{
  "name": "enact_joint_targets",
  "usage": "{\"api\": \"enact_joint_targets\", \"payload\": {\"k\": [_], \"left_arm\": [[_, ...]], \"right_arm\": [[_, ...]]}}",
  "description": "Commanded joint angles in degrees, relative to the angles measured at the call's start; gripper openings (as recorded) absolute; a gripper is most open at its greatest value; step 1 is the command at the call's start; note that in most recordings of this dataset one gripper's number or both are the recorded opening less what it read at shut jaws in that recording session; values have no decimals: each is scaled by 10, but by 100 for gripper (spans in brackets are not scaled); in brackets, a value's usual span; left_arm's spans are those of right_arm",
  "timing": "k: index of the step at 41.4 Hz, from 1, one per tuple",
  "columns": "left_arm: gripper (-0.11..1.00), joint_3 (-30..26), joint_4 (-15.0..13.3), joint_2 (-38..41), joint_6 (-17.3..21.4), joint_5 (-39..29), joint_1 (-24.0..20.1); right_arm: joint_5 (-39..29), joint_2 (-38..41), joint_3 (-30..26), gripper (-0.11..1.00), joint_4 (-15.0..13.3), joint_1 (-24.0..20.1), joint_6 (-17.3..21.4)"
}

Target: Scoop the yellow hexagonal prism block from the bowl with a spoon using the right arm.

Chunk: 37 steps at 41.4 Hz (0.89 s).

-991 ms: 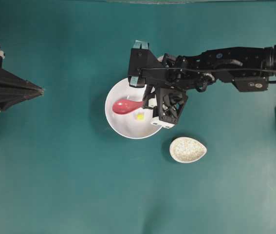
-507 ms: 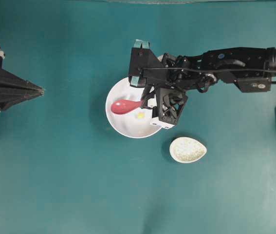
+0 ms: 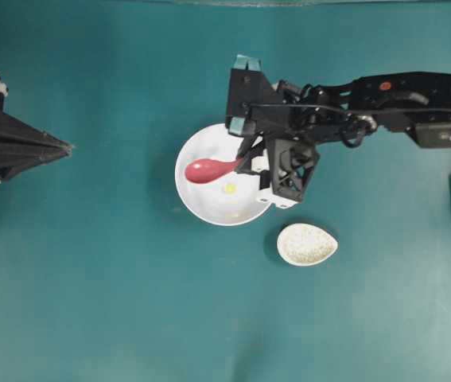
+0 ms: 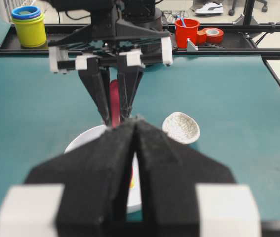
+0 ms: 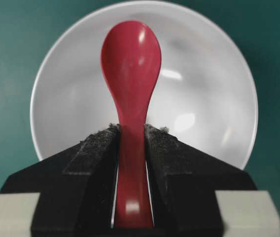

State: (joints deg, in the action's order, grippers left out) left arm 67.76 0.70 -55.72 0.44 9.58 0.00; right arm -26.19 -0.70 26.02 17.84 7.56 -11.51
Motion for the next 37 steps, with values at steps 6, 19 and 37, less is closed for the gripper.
{"api": "enact_joint_targets", "payload": {"k": [6, 19, 37], "left_arm": [[1, -10, 2, 3, 0, 3, -1], [1, -10, 2, 3, 0, 3, -1], [1, -10, 2, 3, 0, 3, 0]], "right_arm": [[-24, -51, 11, 22, -1, -2, -3], [-132, -58, 5, 22, -9, -2, 1], [-214, -22, -44, 22, -26, 0, 25]]}}
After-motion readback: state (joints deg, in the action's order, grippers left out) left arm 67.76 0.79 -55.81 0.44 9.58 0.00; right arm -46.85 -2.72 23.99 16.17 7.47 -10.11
